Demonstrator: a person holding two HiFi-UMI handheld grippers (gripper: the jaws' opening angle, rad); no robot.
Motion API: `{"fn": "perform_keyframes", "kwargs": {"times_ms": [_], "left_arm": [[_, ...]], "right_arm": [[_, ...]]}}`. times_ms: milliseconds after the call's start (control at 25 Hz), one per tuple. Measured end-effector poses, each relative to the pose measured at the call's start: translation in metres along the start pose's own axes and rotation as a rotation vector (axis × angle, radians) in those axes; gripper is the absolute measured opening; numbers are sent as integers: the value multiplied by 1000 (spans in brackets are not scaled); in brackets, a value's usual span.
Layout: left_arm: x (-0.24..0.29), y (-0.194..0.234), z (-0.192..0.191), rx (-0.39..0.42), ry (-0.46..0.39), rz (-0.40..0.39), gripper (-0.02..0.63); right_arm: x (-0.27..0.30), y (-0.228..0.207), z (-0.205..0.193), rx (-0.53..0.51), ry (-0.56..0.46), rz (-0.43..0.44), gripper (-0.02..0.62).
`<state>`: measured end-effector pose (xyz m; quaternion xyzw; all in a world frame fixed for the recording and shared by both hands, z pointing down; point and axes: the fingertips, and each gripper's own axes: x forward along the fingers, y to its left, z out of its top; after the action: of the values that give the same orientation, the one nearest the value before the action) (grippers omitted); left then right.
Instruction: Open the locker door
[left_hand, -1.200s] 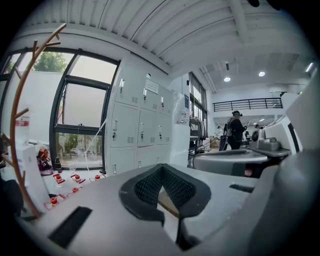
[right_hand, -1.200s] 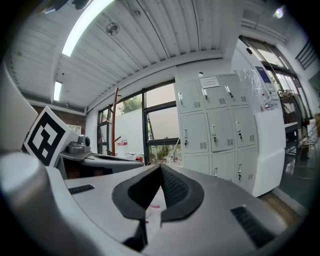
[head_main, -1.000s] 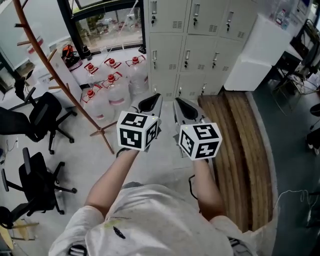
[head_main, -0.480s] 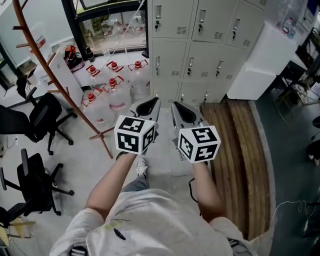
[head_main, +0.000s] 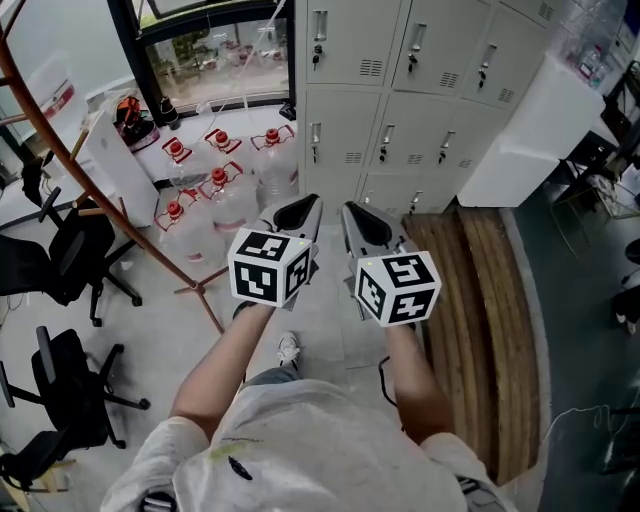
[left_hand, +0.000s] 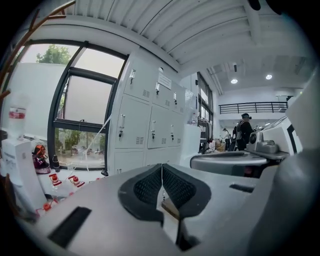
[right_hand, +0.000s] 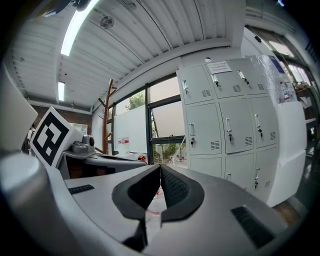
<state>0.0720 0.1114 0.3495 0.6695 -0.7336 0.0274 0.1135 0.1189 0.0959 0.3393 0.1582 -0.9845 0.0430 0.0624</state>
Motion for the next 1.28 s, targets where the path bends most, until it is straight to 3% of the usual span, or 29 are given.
{"fn": "perform_keyframes", "kwargs": {"times_ms": [840,1280], "left_arm": [[93,158,47,-25,-11,-44,8],[113,204,50,-31,-10,-23,8]], "right_arm": [[180,-22,52,-24,-12,-35,5],[233,-29,62,-18,-15,-20,5]]}}
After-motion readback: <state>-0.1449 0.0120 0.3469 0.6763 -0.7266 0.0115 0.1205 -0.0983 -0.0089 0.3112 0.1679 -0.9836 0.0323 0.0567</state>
